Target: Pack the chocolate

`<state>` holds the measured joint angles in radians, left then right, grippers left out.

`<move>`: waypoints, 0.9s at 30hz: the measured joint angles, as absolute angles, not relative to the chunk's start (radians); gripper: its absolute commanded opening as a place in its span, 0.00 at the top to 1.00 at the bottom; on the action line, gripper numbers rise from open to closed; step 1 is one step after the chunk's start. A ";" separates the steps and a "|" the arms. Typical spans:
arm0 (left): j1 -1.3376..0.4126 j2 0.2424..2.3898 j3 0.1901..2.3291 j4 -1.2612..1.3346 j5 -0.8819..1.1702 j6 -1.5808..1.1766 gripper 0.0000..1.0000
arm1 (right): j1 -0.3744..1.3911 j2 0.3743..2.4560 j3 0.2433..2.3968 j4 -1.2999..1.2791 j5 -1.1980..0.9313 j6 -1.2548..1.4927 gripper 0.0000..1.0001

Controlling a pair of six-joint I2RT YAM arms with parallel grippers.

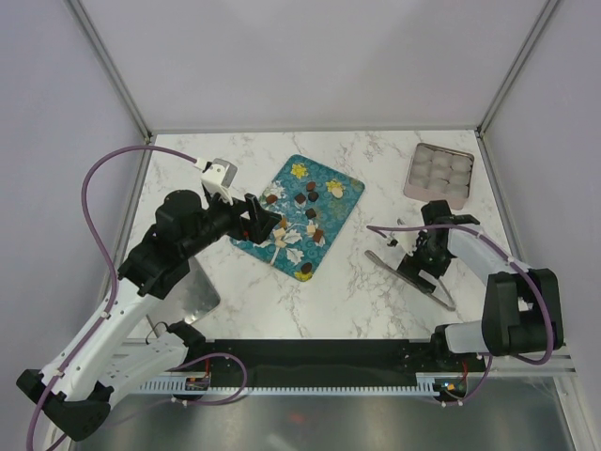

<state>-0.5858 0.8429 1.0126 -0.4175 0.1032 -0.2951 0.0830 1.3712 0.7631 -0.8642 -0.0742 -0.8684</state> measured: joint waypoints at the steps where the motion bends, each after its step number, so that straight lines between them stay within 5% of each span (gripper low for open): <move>1: -0.586 0.843 1.013 -0.418 0.103 -0.295 0.02 | 0.083 1.376 0.771 -0.870 -0.073 -0.868 0.02; 27: -0.585 0.844 1.013 -0.418 0.103 -0.292 0.02 | 0.035 1.343 0.840 -0.902 -0.075 -0.859 0.02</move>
